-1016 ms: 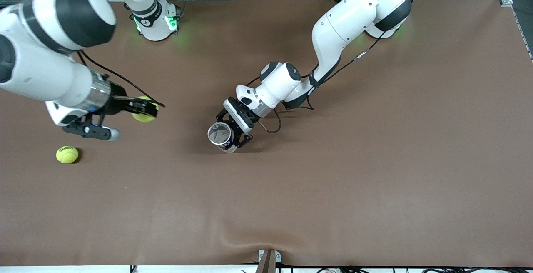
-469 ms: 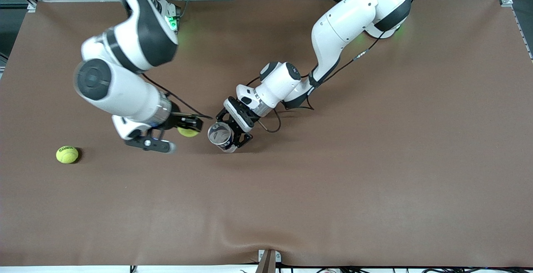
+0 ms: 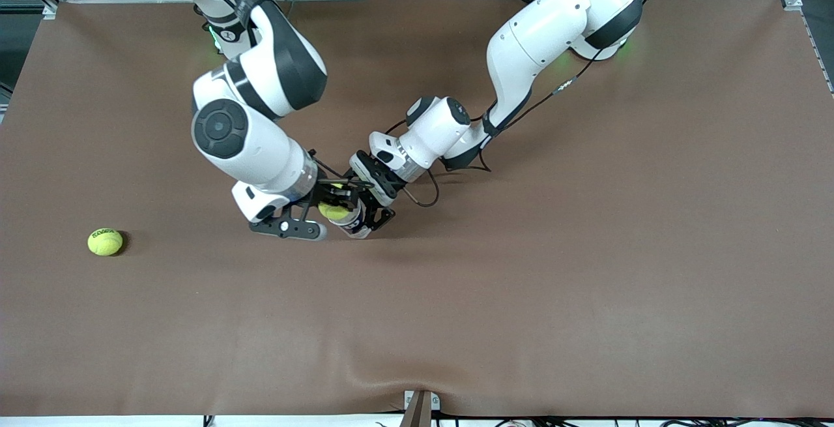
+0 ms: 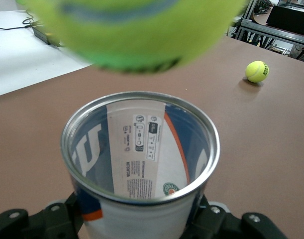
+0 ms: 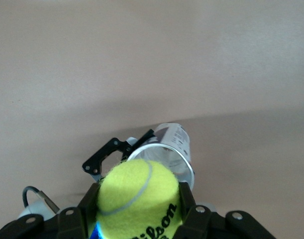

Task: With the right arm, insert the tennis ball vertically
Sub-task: 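Move the held ball with the right gripper over the can opening, then open the right gripper to drop the ball into the can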

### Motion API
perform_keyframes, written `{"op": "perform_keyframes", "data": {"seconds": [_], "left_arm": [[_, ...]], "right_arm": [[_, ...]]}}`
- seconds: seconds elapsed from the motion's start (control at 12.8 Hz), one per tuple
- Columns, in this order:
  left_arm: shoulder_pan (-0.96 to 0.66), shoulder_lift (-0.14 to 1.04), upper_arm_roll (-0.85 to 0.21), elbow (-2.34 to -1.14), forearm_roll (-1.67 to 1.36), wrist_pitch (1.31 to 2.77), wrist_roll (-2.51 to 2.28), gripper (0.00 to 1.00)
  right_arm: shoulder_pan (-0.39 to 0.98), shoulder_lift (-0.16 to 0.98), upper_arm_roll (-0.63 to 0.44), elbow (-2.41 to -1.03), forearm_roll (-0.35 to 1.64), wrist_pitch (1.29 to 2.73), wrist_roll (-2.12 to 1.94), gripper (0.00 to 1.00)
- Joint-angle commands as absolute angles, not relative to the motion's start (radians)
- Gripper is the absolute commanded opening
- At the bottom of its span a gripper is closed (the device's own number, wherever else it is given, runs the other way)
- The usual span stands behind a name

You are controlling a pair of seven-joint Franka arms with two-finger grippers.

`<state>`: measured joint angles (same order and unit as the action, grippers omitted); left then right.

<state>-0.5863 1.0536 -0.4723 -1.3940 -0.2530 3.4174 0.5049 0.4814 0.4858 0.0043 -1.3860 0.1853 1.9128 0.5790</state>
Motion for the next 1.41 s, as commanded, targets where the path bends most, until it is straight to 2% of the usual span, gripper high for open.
{"op": "perform_keyframes", "data": {"seconds": [0.0, 0.62, 0.7, 0.78, 1.17, 1.33], "left_arm": [[-0.606, 1.077, -0.463, -1.370, -0.268, 3.435, 0.497, 0.82], [-0.609, 1.081, -0.463, -1.370, -0.272, 3.462, 0.497, 0.82], [-0.607, 1.081, -0.463, -1.370, -0.272, 3.462, 0.497, 0.82], [-0.607, 1.081, -0.463, -1.370, -0.272, 3.461, 0.495, 0.82], [-0.607, 1.081, -0.463, -1.368, -0.272, 3.462, 0.495, 0.82], [-0.609, 1.081, -0.463, -1.368, -0.272, 3.462, 0.495, 0.82]], "right_arm": [[0.491, 0.511, -0.005, -1.361, 0.175, 1.913, 0.594, 0.00], [0.492, 0.512, 0.000, -1.440, 0.150, 1.962, 0.595, 0.00], [0.492, 0.512, 0.000, -1.439, 0.152, 1.965, 0.595, 0.39], [0.492, 0.512, 0.003, -1.440, 0.155, 1.968, 0.597, 0.99], [0.480, 0.480, 0.008, -1.433, 0.163, 1.953, 0.601, 1.00], [0.442, 0.425, 0.008, -1.425, 0.179, 1.835, 0.565, 1.00]]}}
